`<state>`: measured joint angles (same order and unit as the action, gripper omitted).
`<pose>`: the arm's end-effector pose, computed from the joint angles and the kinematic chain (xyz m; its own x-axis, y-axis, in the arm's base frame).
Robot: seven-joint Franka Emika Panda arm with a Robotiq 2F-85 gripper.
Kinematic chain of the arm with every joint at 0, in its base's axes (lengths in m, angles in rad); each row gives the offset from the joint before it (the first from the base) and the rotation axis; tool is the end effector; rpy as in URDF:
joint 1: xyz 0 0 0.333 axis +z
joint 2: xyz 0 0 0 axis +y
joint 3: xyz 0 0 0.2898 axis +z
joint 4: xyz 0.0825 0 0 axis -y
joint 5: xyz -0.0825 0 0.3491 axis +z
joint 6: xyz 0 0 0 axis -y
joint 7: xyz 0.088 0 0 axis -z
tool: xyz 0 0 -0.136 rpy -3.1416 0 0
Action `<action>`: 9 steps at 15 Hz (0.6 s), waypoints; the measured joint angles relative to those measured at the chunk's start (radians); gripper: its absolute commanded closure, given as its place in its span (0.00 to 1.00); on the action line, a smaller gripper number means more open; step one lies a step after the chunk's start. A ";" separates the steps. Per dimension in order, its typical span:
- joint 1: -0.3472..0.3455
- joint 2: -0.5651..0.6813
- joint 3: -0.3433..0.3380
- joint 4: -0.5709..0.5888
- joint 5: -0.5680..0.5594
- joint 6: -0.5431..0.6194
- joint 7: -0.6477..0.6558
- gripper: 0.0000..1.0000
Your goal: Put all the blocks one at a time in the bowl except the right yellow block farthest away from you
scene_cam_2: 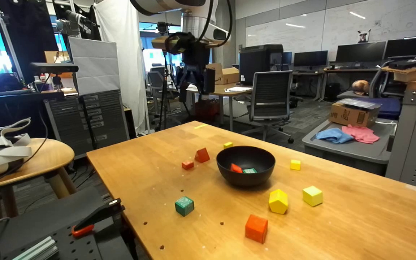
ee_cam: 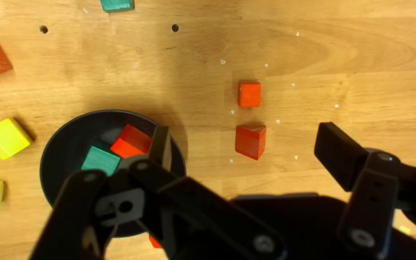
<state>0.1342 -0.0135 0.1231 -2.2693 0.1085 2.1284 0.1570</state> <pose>0.4540 0.1271 0.3211 0.9892 0.0408 -0.1407 0.0325 -0.9976 -0.0609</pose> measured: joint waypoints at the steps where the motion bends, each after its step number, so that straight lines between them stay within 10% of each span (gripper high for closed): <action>1: 0.000 0.003 0.000 0.000 -0.007 0.013 0.012 0.00; 9: 0.060 0.149 0.045 0.055 -0.164 0.141 0.173 0.00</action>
<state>0.1938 0.1359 0.1681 -2.2147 -0.0551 2.2696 0.3296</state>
